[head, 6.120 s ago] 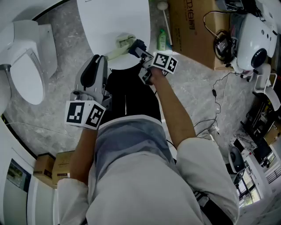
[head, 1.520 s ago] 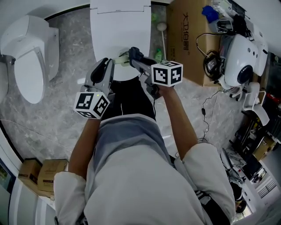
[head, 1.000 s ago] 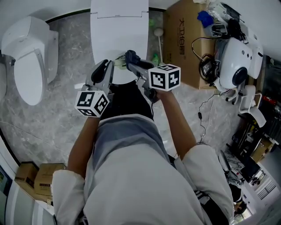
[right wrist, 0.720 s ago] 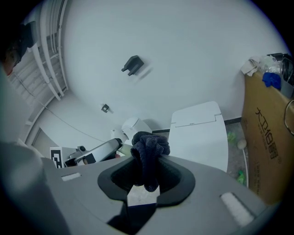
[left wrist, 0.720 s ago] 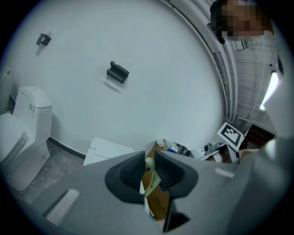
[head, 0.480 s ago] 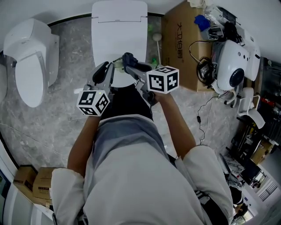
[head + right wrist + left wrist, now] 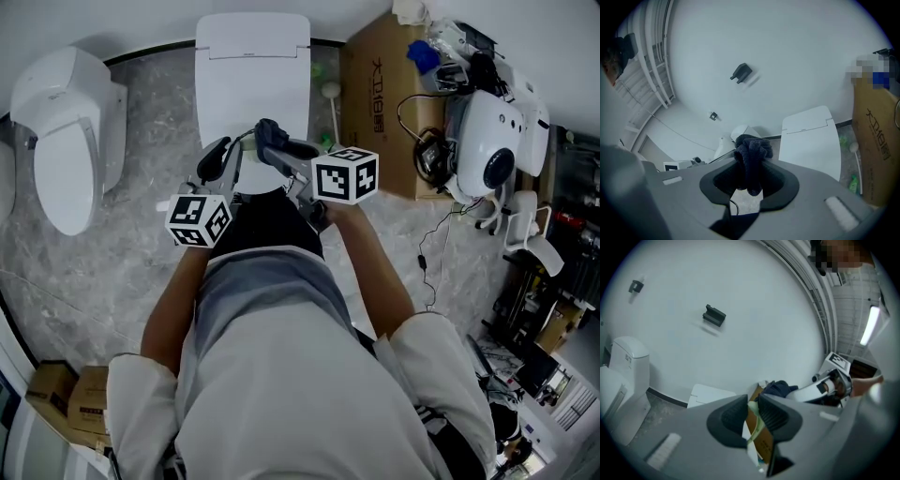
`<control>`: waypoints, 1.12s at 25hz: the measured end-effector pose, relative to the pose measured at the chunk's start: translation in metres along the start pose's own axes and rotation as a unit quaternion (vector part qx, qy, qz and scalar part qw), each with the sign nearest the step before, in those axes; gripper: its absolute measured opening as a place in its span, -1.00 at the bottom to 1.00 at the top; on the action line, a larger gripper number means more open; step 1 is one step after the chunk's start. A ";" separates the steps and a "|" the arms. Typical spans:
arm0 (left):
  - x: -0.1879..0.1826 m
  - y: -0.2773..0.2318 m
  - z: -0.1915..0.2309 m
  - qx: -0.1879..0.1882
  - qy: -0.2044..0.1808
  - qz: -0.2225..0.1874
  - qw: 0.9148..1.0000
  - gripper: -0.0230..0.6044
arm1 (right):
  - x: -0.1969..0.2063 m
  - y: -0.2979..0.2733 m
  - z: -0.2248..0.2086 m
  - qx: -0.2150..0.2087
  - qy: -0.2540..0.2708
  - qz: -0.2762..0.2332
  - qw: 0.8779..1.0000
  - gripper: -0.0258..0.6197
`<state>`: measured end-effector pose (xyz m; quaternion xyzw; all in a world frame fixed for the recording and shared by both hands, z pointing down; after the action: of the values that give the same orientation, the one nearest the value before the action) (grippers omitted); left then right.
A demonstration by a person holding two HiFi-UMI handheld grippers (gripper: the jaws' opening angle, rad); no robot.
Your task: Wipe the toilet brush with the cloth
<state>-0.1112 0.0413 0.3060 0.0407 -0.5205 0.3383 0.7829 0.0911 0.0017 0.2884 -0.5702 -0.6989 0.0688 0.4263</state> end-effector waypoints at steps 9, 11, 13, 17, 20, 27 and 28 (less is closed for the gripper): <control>-0.005 -0.003 -0.002 0.036 0.012 0.021 0.999 -0.93 | -0.002 0.012 0.008 0.003 0.008 -0.019 1.000 -0.63; -0.007 -0.002 -0.003 0.043 0.008 0.030 0.999 -0.93 | -0.004 0.014 0.012 0.003 0.016 -0.021 1.000 -0.63; -0.009 -0.002 -0.005 0.047 -0.001 0.038 0.998 -0.93 | -0.006 0.016 0.015 0.004 0.027 -0.024 0.999 -0.63; -0.015 -0.003 -0.009 0.037 -0.036 0.053 0.997 -0.93 | -0.012 0.020 0.016 0.011 0.044 -0.032 0.998 -0.63; -0.022 -0.003 -0.015 0.025 -0.063 0.062 0.996 -0.93 | -0.017 0.028 0.014 0.012 0.047 -0.041 0.998 -0.63; -0.038 0.003 -0.020 0.031 -0.072 0.060 0.995 -0.93 | -0.024 0.046 0.011 0.009 0.047 -0.071 0.996 -0.63; -0.039 0.006 -0.021 0.032 -0.073 0.058 0.995 -0.93 | -0.025 0.048 0.011 0.009 0.051 -0.073 0.996 -0.63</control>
<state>-0.1069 0.0350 0.2616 0.0601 -0.5665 0.3958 0.7202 0.1182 0.0010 0.2407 -0.5163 -0.7154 0.0144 0.4705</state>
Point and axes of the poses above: the fingertips, and each gripper's own axes: y backward along the fingers, z to its left, x out of its underside, the point moved 10 cm from there along y, backward along the fingers, and after that the axes turned 4 degrees about x, right-handed, at the moved point
